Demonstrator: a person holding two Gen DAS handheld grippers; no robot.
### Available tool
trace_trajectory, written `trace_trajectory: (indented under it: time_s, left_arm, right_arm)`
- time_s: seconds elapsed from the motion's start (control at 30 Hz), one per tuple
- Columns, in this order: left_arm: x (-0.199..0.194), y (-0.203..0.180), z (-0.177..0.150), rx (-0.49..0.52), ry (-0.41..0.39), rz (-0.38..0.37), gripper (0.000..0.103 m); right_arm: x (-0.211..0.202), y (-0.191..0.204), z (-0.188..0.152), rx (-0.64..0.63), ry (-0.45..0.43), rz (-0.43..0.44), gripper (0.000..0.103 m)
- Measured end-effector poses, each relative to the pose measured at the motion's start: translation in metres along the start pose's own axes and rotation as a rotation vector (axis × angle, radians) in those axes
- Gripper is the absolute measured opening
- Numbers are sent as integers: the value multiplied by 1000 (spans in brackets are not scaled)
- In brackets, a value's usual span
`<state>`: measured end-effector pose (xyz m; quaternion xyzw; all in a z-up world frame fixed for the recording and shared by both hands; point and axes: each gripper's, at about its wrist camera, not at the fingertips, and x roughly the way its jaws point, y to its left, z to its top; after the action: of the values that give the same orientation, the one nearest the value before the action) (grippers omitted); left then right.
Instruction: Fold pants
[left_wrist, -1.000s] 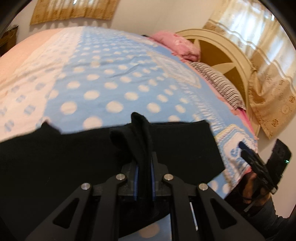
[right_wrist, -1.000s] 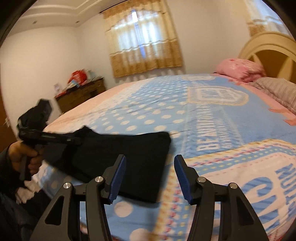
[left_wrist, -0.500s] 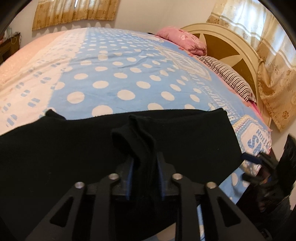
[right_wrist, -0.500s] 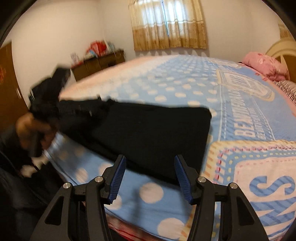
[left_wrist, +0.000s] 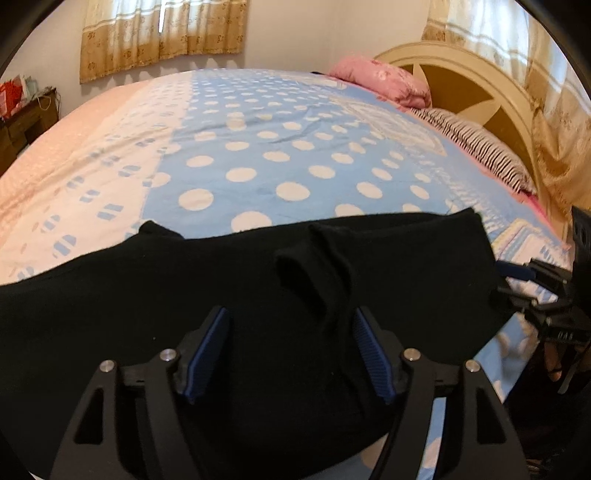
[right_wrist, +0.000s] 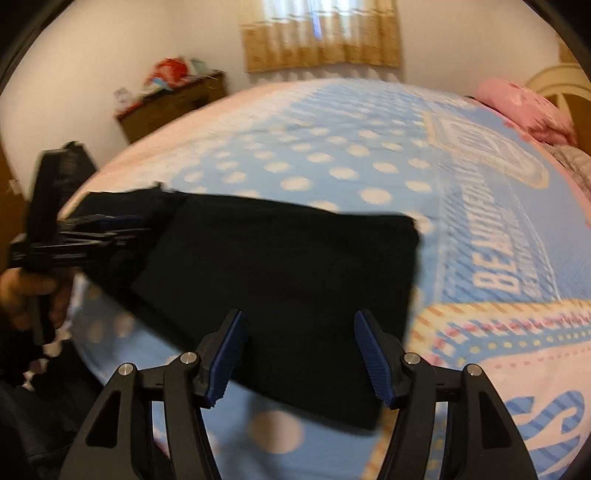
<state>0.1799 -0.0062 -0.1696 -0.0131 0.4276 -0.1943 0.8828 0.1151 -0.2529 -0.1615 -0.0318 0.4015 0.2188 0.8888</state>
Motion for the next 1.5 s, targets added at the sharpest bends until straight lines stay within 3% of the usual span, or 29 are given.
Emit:
trace_trajectory:
  time_s: [0.33,0.47,0.57,0.67,0.77,0.97,1.33,1.5]
  left_arm:
    - [-43,37,-8,-92,-73,38,76]
    - [-60,58,-14,-101,-87,99,80]
    - [-69,74,-18,-97,-96,169,80]
    - [-77,96,-23,-93,-100,260,80]
    - [-86,123,-27,-112,-94,346,80]
    - [-106,174,-39,-186,-103,456,80]
    - [-87,198,-49,-221,-58,461,85]
    - [-83,203,-46,-221,-65,454,90]
  right_arm:
    - [55,70,57,-132,1,31,63]
    - [84,94,72,-170,13,37,63]
    - [112,108,71,-225,58,-31,64]
    - [108,111,72,-232,39,-52,66]
    - [89,107,69,-200,-4,-16,66]
    - [61,105,48,-230,-41,-13,66]
    - [39,132,14,-395,-110,-17,66]
    - [41,137,9,-402,-108,8,66]
